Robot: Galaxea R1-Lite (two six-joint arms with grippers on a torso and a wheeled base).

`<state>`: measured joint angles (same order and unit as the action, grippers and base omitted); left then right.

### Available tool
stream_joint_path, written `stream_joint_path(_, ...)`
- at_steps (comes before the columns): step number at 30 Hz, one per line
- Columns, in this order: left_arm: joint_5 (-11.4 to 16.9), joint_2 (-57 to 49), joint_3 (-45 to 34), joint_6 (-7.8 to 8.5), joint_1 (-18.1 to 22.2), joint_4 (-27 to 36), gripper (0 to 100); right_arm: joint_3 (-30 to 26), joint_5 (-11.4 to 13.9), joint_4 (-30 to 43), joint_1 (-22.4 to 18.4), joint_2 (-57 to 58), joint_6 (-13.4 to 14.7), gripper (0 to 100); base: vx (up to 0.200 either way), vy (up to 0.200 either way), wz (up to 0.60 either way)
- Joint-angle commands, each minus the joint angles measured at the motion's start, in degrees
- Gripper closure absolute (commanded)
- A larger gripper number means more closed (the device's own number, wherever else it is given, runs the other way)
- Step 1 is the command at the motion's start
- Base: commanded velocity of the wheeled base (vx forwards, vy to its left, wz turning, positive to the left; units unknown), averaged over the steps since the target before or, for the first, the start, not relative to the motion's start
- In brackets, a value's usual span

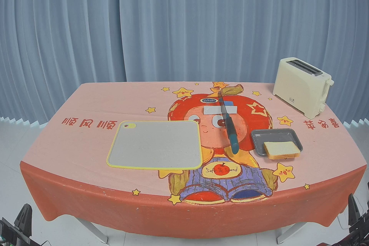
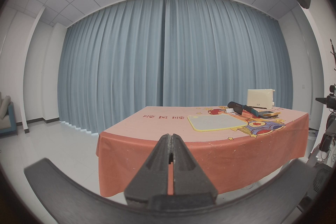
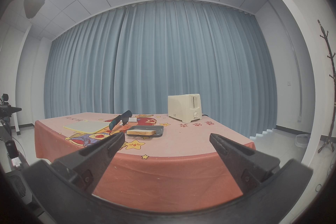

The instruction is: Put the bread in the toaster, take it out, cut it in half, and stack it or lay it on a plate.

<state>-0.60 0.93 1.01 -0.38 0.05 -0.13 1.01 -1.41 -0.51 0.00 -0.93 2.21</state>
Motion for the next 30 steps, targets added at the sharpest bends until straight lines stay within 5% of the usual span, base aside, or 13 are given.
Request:
stream_joint_path(1,-0.02,-0.93,-1.01,0.03,0.04,-0.04,100,-1.01,0.01,-0.02,0.00,0.93,-0.01,0,0.000,0.000,0.00)
stream_joint_path(30,-0.02,-0.93,-1.01,-0.06,0.04,-0.04,100,-1.01,0.01,-0.02,0.09,0.93,-0.01,0,0.000,0.000,0.00)
